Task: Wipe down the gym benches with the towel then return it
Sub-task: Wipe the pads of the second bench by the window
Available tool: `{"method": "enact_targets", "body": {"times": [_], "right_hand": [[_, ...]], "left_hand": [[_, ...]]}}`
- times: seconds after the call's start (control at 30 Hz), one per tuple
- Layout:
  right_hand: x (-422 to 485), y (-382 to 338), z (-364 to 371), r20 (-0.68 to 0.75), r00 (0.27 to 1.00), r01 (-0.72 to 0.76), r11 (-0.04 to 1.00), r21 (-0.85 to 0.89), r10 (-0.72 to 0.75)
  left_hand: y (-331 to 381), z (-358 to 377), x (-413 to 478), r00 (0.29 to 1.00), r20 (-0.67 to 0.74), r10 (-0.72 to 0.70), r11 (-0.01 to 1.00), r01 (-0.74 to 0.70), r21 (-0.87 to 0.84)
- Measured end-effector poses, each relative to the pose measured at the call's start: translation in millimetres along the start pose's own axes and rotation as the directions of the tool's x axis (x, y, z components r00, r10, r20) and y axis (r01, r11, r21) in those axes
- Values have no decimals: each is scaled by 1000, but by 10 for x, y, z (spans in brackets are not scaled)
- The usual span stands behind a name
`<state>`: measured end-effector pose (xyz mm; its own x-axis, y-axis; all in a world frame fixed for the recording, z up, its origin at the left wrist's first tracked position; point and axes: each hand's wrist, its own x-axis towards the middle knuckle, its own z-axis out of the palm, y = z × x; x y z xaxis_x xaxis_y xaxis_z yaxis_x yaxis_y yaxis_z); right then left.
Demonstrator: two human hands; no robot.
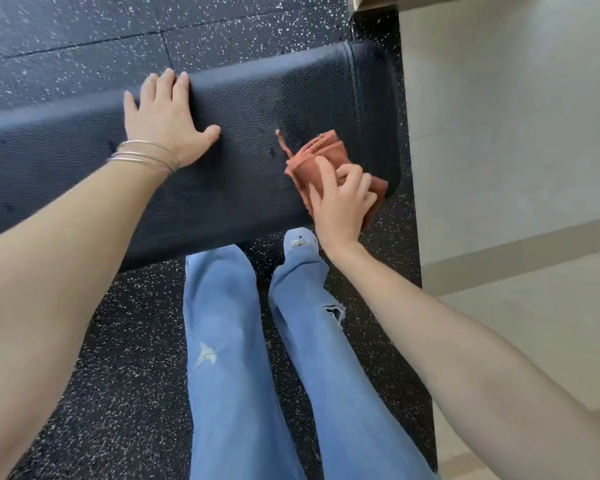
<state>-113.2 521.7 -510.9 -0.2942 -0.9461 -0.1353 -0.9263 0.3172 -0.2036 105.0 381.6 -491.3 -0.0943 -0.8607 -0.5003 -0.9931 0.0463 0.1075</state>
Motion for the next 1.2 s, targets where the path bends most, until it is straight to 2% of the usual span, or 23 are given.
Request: {"method": "enact_targets", "body": {"times": [0.1,0.2,0.27,0.3,0.37,0.43,0.53,0.57,0.63,0.7,0.8,0.9,0.93,1.07,1.2], "right_hand": [[-209,-263,88,93,971,222,975,-25,-219],[243,-507,63,35,964,266,962,-65,-264],[700,-537,-73,29,984,180,981,-76,-178],[899,-521,-132,72,993,100,991,-86,-94],[1111,-418,-187,63,996,-62,995,-80,67],[1014,-293,-171,9,982,-187,981,-54,188],[409,-350,-39,-13,933,-360,933,-16,359],[176,-465,9,-1,933,-360,933,-13,360],[-126,-762,103,60,963,-261,965,-18,262],[-51,-1023,164,92,979,-182,983,1,182],[647,-1225,70,90,988,-124,992,27,121],[1446,-1199,-71,196,980,-10,993,-119,33],[1670,-1111,-121,203,977,-39,988,-149,69],[2057,-592,-291,191,902,-352,915,-194,388],[1793,-785,-193,113,904,-384,899,-214,413]], "left_hand": [[37,14,-21,1000,2,-6,1000,6,-29],[-15,-60,2,1000,5,19,999,-18,-31],[-78,-88,29,998,6,59,998,-59,-23],[-100,-102,41,997,14,73,997,-72,-28],[-140,-118,73,996,26,90,995,-89,-42],[-173,-134,103,993,46,109,993,-107,-51],[-213,-158,145,987,70,148,988,-143,-63],[-233,-168,153,984,76,160,986,-155,-64],[-274,-190,163,979,86,186,981,-181,-66],[-321,-212,181,972,100,214,976,-208,-65],[-404,-245,246,963,143,228,973,-221,-61],[-469,-269,288,957,171,236,972,-231,-51],[-478,-279,294,954,176,244,970,-239,-50],[-502,-284,308,947,180,265,964,-259,-54],[-546,-245,321,947,173,272,962,-267,-52]]}}
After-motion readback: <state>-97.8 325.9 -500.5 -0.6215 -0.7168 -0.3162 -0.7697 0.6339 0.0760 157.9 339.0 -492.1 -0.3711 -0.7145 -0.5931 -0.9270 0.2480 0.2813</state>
